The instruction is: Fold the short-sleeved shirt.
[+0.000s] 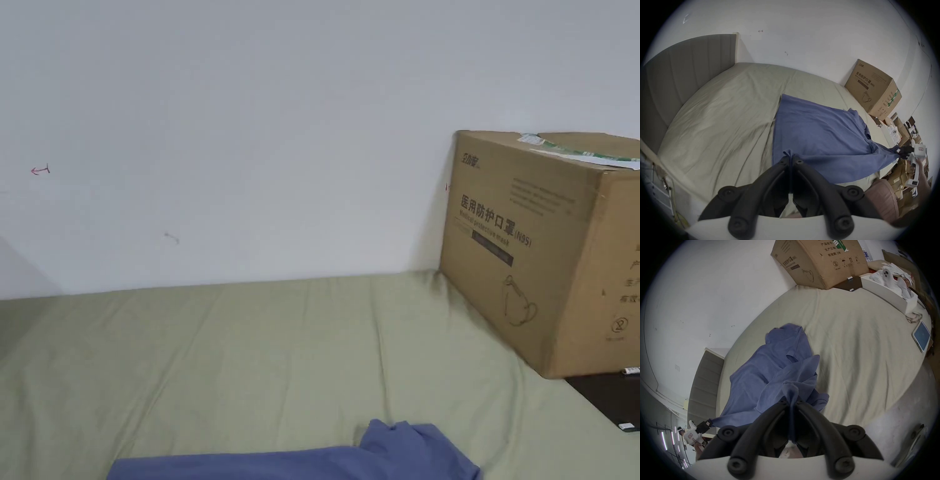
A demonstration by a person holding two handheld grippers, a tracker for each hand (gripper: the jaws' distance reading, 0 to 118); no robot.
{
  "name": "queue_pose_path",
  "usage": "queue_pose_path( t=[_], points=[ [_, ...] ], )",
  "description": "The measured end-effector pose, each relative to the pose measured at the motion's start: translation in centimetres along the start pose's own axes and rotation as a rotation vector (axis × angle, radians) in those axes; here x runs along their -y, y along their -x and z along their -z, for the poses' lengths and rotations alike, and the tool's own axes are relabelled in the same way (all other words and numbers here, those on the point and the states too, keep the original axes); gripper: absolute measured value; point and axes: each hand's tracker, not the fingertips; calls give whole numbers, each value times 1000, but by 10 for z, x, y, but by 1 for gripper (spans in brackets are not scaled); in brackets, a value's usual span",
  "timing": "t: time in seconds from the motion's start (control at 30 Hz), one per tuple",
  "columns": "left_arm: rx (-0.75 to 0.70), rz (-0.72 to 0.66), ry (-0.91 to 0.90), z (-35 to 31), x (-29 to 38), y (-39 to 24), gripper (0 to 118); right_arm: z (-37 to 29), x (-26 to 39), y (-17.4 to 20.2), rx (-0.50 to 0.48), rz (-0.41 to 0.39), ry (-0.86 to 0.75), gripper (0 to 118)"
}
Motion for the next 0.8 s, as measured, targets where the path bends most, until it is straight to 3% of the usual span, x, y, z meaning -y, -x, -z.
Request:
queue_pose_path(
  t=[0.13,0.23,0.27,0.3,0.33,0.37,0.4,0.47,0.53,0.6,0.63,0.67,0.7,0.73,0.8],
  points=[
    [-8,-4,29,4,6,8,2,14,9,-1,34,-42,60,2],
    [-20,-26,42,26,11,9,5,43,6,-6,79,-28,57,4],
    [-30,-42,18,31,13,9,23,52,6,-8,139,-12,30,14],
    [-34,-57,-8,34,14,9,54,56,7,-6,176,-24,-14,42],
    [-30,-90,-15,36,14,7,94,58,7,1,227,-91,-41,80],
    [-30,-110,-14,37,15,4,118,56,8,7,264,-150,-66,115],
    [17,-114,-92,26,10,2,112,49,12,16,255,-221,-134,118],
    [13,-113,-88,16,1,-3,113,30,16,34,249,-334,-297,118],
    [20,-65,-113,13,11,-15,114,6,17,57,261,-441,-327,117],
    [6,-9,-154,1,6,-28,111,-20,21,76,173,-470,-352,114],
    [9,10,-180,-15,0,-39,101,-36,25,82,58,-463,-432,105],
    [51,24,-227,-24,-1,-47,62,-48,28,90,-31,-445,-480,77],
    [86,34,-295,-32,-3,-55,20,-55,28,99,-70,-435,-499,34],
    [98,45,-333,-37,-5,-64,0,-58,28,108,-62,-432,-526,0],
    [95,90,-369,-49,-12,-81,0,-58,26,120,-22,-427,-570,0]
  ],
)
